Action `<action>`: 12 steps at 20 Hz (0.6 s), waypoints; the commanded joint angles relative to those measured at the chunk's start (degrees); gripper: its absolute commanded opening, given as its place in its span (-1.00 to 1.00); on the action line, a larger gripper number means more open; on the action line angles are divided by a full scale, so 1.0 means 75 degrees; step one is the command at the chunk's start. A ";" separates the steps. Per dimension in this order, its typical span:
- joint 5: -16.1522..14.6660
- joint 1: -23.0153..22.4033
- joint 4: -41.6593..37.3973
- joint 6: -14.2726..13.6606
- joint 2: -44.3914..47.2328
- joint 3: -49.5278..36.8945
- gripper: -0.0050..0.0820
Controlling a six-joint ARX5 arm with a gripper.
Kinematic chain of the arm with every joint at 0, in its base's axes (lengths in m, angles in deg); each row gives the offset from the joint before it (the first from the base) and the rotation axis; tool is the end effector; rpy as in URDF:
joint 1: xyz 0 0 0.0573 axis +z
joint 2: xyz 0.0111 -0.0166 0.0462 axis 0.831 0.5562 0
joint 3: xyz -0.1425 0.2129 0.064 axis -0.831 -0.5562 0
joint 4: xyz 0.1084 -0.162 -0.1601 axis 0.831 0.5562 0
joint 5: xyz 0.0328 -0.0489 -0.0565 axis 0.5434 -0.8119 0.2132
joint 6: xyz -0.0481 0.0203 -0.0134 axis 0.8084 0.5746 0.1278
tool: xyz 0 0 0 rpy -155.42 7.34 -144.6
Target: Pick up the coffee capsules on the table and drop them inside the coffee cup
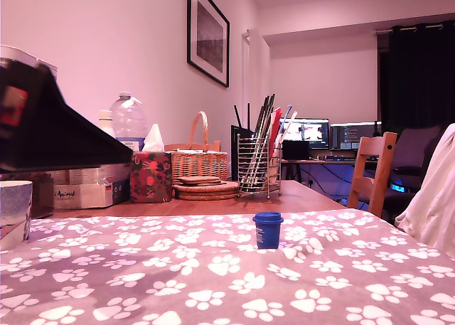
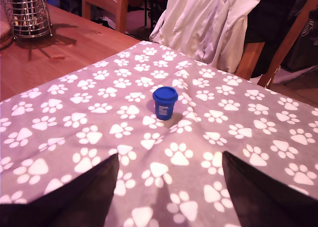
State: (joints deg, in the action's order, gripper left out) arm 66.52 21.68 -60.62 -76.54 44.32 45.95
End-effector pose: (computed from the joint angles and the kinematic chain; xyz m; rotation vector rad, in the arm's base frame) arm 0.1380 -0.1045 0.1483 0.0240 0.2846 -0.8725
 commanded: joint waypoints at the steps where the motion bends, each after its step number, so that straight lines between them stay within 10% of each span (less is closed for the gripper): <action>1: 0.0000 -0.0035 -0.0405 -0.0035 0.0294 -0.0140 0.50; 12: -0.0009 -0.0035 -0.2693 -0.0032 0.2608 -0.0131 0.50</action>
State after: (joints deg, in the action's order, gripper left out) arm 66.50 21.68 -79.59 -76.54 62.87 45.84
